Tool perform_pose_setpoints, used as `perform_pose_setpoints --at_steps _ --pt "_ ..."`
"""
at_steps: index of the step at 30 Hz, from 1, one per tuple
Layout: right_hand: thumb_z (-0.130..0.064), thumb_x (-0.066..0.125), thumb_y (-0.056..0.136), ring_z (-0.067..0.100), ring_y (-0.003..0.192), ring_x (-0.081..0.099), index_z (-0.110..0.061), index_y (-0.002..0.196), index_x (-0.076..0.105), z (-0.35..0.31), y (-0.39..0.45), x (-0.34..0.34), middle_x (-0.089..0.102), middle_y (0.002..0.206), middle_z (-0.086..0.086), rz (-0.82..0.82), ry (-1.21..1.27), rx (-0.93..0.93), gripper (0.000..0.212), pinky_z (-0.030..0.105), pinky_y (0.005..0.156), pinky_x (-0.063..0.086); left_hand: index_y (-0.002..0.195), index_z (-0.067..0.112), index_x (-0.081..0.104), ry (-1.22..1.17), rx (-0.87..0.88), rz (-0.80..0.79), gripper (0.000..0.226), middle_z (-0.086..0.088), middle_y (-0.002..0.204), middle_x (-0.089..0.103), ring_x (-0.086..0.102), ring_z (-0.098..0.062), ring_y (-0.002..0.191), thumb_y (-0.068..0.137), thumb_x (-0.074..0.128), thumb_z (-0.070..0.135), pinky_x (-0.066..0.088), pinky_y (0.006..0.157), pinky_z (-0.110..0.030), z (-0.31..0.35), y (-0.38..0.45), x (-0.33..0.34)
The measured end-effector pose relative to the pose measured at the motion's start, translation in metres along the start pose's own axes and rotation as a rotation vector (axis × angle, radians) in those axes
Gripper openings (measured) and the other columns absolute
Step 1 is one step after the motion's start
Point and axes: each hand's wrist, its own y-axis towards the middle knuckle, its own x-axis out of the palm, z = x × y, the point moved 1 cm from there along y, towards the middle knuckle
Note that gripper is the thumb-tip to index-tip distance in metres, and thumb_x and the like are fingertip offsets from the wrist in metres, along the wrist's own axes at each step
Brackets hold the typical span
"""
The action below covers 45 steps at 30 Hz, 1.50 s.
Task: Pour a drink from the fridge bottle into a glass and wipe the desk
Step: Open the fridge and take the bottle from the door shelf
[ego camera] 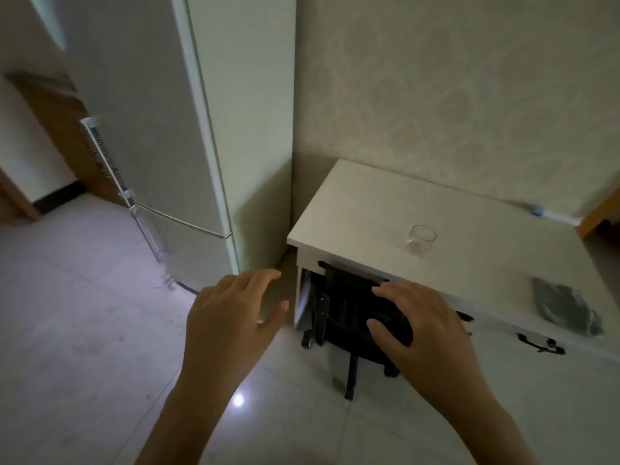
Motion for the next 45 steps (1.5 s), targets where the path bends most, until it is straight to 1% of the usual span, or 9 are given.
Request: perform_pose_setpoints --at_steps 7,12,15,20,27,32,35,39,45 --pt "-0.049 0.055 0.084 0.010 0.122 0.041 -0.033 0.123 0.051 -0.100 0.023 0.062 0.053 0.127 -0.009 -0.077 -0.018 -0.120 0.042 0.025 0.098 0.023 0.105 0.015 0.068 0.076 -0.085 0.048 0.039 -0.001 0.094 0.073 0.068 -0.020 0.076 0.080 0.062 0.044 0.043 0.072 -0.029 -0.104 -0.040 -0.052" --pt "-0.049 0.050 0.080 0.014 0.117 0.048 -0.028 0.118 0.056 -0.166 0.050 0.098 0.058 0.122 -0.006 -0.129 -0.005 -0.199 0.044 0.034 0.097 0.037 0.104 0.014 0.069 0.178 -0.187 0.059 0.041 -0.003 0.097 0.073 0.069 -0.024 0.082 0.078 0.059 0.045 0.049 0.075 -0.035 -0.168 -0.054 -0.078" --pt "-0.047 0.053 0.082 0.016 0.116 0.049 -0.025 0.118 0.057 -0.205 0.077 0.124 0.058 0.122 -0.004 -0.173 -0.019 -0.269 0.043 0.033 0.096 0.035 0.104 0.014 0.069 0.231 -0.252 0.077 0.041 -0.005 0.097 0.073 0.069 -0.024 0.082 0.078 0.059 0.044 0.051 0.074 -0.037 -0.205 -0.057 -0.088" --pt "-0.056 0.036 0.077 0.018 0.113 0.053 -0.024 0.114 0.060 -0.274 0.132 0.171 0.062 0.117 -0.002 -0.188 0.040 -0.344 0.054 0.044 0.092 0.047 0.104 0.016 0.069 0.309 -0.374 0.110 0.035 -0.002 0.095 0.072 0.068 -0.023 0.078 0.078 0.066 0.040 0.051 0.070 -0.035 -0.276 -0.046 -0.099" --pt "-0.049 0.048 0.080 0.014 0.104 0.055 -0.024 0.111 0.061 -0.371 0.231 0.236 0.063 0.113 -0.006 -0.236 0.075 -0.451 0.042 0.031 0.085 0.043 0.103 0.018 0.070 0.415 -0.520 0.108 0.039 0.000 0.093 0.072 0.068 -0.021 0.078 0.071 0.076 0.039 0.051 0.067 -0.034 -0.390 -0.009 -0.129" --pt "-0.044 0.056 0.084 0.010 0.110 0.049 -0.028 0.117 0.057 -0.436 0.285 0.277 0.058 0.118 -0.011 -0.258 0.070 -0.536 0.036 0.032 0.092 0.040 0.102 0.019 0.069 0.446 -0.579 0.158 0.038 0.002 0.092 0.071 0.067 -0.022 0.075 0.069 0.079 0.035 0.049 0.062 -0.034 -0.464 0.008 -0.151" --pt "-0.046 0.056 0.083 0.007 0.111 0.046 -0.031 0.117 0.056 -0.472 0.310 0.301 0.056 0.118 -0.015 -0.271 0.075 -0.556 0.037 0.029 0.093 0.037 0.102 0.020 0.069 0.458 -0.588 0.180 0.038 0.003 0.092 0.071 0.066 -0.021 0.075 0.069 0.079 0.035 0.049 0.062 -0.034 -0.511 0.018 -0.160" --pt "-0.049 0.054 0.084 0.004 0.115 0.043 -0.035 0.119 0.053 -0.524 0.342 0.340 0.053 0.120 -0.019 -0.283 0.064 -0.542 0.037 0.029 0.095 0.035 0.105 0.022 0.068 0.463 -0.583 0.169 0.038 0.004 0.094 0.071 0.067 -0.019 0.078 0.073 0.076 0.039 0.049 0.073 -0.037 -0.591 0.038 -0.172" --pt "-0.052 0.049 0.085 0.005 0.118 0.040 -0.038 0.121 0.049 -0.600 0.377 0.381 0.050 0.123 -0.020 -0.274 0.032 -0.394 0.038 0.030 0.096 0.034 0.106 0.023 0.067 0.403 -0.475 0.078 0.036 0.005 0.096 0.070 0.066 -0.017 0.081 0.076 0.072 0.041 0.048 0.073 -0.035 -0.706 0.073 -0.195"
